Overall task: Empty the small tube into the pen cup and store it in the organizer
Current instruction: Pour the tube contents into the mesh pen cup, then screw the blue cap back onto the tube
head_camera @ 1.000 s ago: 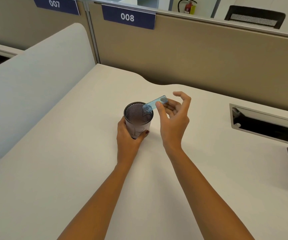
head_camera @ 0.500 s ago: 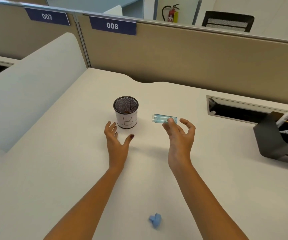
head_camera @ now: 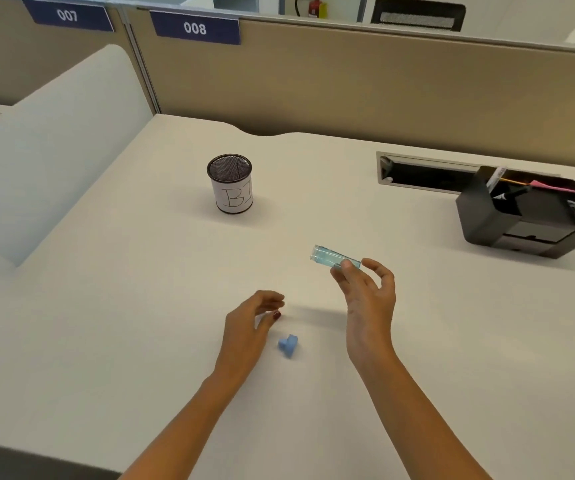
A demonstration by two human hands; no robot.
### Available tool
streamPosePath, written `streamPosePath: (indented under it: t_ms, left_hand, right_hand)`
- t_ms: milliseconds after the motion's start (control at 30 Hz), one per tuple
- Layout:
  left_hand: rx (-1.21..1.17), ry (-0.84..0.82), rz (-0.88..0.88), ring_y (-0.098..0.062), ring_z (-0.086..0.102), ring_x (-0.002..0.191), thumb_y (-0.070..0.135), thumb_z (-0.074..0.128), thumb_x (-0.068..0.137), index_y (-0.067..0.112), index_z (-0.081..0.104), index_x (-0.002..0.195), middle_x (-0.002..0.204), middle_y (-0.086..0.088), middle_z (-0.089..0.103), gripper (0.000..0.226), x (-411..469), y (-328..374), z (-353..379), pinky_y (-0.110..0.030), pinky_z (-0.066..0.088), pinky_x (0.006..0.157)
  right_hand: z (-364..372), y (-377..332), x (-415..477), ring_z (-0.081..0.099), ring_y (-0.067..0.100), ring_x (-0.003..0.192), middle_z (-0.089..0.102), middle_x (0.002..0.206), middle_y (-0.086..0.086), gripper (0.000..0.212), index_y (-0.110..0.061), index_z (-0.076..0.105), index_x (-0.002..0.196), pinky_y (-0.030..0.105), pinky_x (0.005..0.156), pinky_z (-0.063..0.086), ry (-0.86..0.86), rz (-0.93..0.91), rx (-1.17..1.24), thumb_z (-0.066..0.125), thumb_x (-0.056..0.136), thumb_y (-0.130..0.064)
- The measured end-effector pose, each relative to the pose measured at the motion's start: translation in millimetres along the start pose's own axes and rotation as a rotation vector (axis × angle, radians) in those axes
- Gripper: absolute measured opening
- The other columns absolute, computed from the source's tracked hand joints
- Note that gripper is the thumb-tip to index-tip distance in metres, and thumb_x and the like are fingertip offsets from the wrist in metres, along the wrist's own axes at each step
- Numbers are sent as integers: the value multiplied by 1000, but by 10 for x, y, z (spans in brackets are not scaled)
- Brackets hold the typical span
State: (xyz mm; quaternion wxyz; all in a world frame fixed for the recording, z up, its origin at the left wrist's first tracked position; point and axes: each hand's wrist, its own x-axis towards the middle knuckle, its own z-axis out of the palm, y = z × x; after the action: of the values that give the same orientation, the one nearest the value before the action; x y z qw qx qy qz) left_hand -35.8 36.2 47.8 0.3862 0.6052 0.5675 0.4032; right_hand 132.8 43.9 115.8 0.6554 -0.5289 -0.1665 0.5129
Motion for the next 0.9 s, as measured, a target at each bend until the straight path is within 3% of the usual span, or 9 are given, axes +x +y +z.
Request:
streamPosePath:
  t_ms: [100, 200, 300, 400, 533, 600, 667, 767, 900]
  left_hand:
    - [37, -102, 44, 7, 61, 97, -1, 61, 88, 16, 67, 105, 105, 7, 69, 24, -218, 21, 84, -5, 43, 85]
    - [54, -177, 37, 0, 61, 98, 0, 61, 89, 23, 63, 110, 111, 9, 64, 31, -329, 55, 159, -2, 42, 83]
    - [228, -221, 101, -4, 52, 105, 1, 62, 88, 19, 61, 120, 118, 9, 57, 36, -390, 56, 195, 3, 31, 89]
    - [316, -218, 161, -4, 50, 106, -5, 58, 88, 16, 60, 124, 118, 11, 54, 42, -460, 34, 206, 4, 33, 85]
    - [225, -100, 75, -6, 58, 93, -5, 60, 87, 14, 66, 114, 107, 3, 60, 34, -473, 121, 237, -1, 41, 78]
    - [89, 31, -41, -1, 63, 89, 3, 66, 85, 18, 70, 108, 104, 4, 66, 27, -457, 205, 257, -3, 44, 78]
    - [-174, 103, -268, 0, 69, 86, 13, 68, 86, 22, 72, 107, 102, 5, 72, 23, -434, 307, 269, -9, 49, 79]
    - [-757, 138, -551, -18, 72, 94, 13, 67, 87, 7, 69, 111, 102, -8, 75, 25, -373, 465, 261, -26, 57, 84]
    - [-1078, 172, -647, -26, 70, 100, 12, 67, 85, -1, 70, 105, 106, -16, 73, 24, -324, 610, 252, -35, 55, 91]
  right_hand:
    - [-145, 56, -116, 78, 13, 87, 74, 110, 11, 28, -28, 54, 105, 29, 96, 52, 24, 21, -24, 74, 88, -16]
    - [-275, 106, -214, 78, 13, 86, 73, 111, 12, 28, -27, 55, 105, 27, 92, 53, 48, 33, -26, 73, 88, -15]
    - [-363, 141, -279, 78, 12, 84, 73, 113, 15, 27, -25, 55, 105, 26, 89, 52, 53, 41, -12, 72, 89, -12]
    - [-433, 165, -341, 78, 12, 83, 72, 114, 16, 27, -24, 55, 105, 27, 88, 51, 50, 51, -9, 72, 89, -11]
    - [-504, 187, -410, 78, 14, 84, 73, 112, 16, 26, -21, 58, 108, 25, 85, 51, 50, 58, -19, 72, 89, -12]
    - [-527, 193, -440, 78, 15, 86, 75, 111, 15, 24, -17, 65, 110, 26, 87, 53, 53, 49, -48, 72, 88, -11]
    - [-540, 205, -482, 77, 16, 89, 75, 109, 10, 20, -16, 70, 106, 30, 93, 53, 52, 36, -85, 73, 88, -11]
    - [-548, 225, -570, 77, 16, 92, 74, 109, 7, 18, -18, 73, 103, 31, 92, 54, 45, 13, -140, 75, 86, -12]
    - [-533, 260, -660, 75, 16, 95, 76, 103, 0, 20, -21, 73, 101, 23, 83, 55, 31, -31, -202, 78, 84, -12]
